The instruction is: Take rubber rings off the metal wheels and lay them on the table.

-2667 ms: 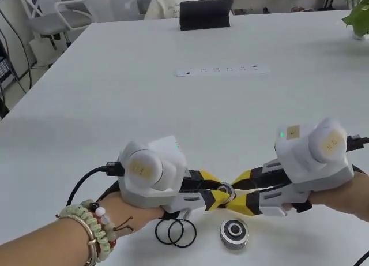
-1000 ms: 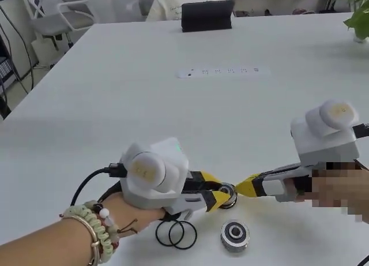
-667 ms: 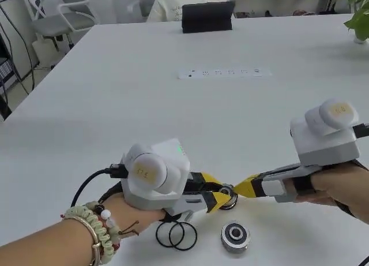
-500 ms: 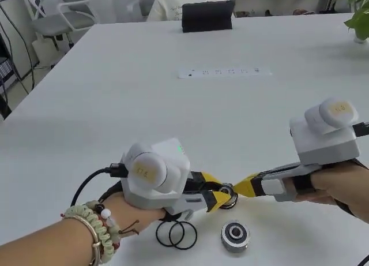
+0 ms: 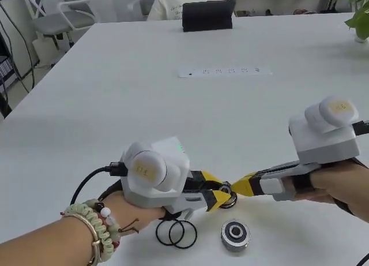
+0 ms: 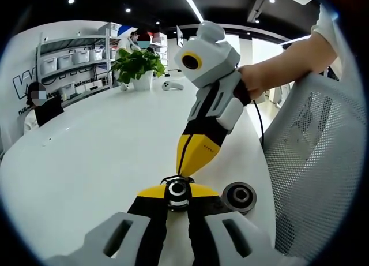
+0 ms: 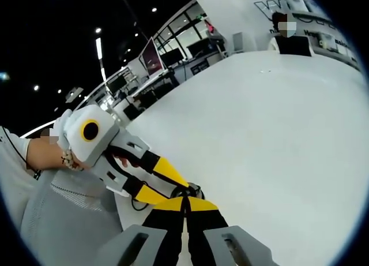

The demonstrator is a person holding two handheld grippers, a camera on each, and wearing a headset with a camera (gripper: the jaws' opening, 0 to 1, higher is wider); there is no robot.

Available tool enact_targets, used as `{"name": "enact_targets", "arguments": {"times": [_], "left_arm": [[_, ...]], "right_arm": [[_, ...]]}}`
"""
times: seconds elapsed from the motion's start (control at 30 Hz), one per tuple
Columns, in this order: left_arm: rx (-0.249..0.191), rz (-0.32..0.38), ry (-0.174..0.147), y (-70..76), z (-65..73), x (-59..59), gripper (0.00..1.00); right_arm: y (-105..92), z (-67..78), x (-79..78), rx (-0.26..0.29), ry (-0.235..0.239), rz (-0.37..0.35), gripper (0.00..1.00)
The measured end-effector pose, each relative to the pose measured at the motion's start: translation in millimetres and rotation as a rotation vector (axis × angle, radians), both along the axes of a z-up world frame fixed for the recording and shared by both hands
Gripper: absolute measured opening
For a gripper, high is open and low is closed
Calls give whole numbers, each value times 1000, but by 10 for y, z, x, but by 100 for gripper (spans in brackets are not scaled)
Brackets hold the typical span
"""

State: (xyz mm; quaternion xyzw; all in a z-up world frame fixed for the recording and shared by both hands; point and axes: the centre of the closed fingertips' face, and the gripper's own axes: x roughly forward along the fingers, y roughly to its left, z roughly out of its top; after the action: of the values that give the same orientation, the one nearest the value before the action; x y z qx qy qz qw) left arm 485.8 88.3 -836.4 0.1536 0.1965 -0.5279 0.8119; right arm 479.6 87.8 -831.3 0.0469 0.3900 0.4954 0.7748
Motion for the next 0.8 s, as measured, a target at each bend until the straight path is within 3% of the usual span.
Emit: {"name": "enact_targets", "arguments": {"times": [0.8], "left_arm": [[-6,1,0,-5,1,5,8]], "right_arm": [[27,42,-23,32,6,11,0]]}}
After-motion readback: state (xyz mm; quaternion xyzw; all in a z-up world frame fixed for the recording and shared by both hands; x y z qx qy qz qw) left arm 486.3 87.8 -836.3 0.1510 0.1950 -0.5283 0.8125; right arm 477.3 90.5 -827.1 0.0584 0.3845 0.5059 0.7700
